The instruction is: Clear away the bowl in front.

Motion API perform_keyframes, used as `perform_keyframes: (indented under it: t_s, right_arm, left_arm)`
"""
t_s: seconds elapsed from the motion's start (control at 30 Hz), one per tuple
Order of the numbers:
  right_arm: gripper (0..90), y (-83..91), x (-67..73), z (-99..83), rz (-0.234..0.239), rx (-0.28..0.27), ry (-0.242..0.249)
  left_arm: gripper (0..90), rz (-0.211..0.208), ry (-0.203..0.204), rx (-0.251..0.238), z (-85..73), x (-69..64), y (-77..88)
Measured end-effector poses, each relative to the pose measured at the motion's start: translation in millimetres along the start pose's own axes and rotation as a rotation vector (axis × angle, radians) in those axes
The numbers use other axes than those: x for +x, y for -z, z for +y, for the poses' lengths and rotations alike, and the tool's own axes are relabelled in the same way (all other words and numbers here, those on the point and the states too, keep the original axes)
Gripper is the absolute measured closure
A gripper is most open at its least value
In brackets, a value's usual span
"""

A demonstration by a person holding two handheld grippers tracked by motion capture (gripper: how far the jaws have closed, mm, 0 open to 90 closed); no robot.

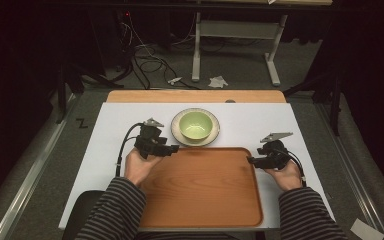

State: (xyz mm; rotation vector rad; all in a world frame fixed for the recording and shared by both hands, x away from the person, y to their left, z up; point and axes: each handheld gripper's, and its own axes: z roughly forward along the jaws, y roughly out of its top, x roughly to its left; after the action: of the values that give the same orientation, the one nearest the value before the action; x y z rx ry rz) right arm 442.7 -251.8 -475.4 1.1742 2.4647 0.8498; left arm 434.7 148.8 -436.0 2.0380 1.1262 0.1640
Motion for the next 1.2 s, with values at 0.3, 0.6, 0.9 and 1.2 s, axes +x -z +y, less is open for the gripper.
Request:
perform_keyframes:
  t_s: [0.3, 0.6, 0.9, 1.2]
  right_arm:
    - [43.3, 0.1, 1.2, 0.3, 0.001, -0.002, 0.002]
    - [43.5, -0.1, 1.3, 0.4, 0.002, -0.001, 0.011]
    - [43.4, 0.0, 1.4, 0.4, 0.007, -0.001, 0.009]
    - [43.4, 0.1, 0.0, 0.5, 0.046, -0.017, -0.019]
  left_arm:
    - [38.3, 0.009, -0.020, 0.014, 11.2, -5.1, 0.3]
    - [38.5, 0.025, -0.027, 0.045, 24.6, -5.3, -2.9]
    - [38.9, 0.037, -0.037, 0.066, 41.2, -7.1, -7.9]
    - [39.3, 0.050, -0.038, 0.098, 56.3, -4.9, -16.7]
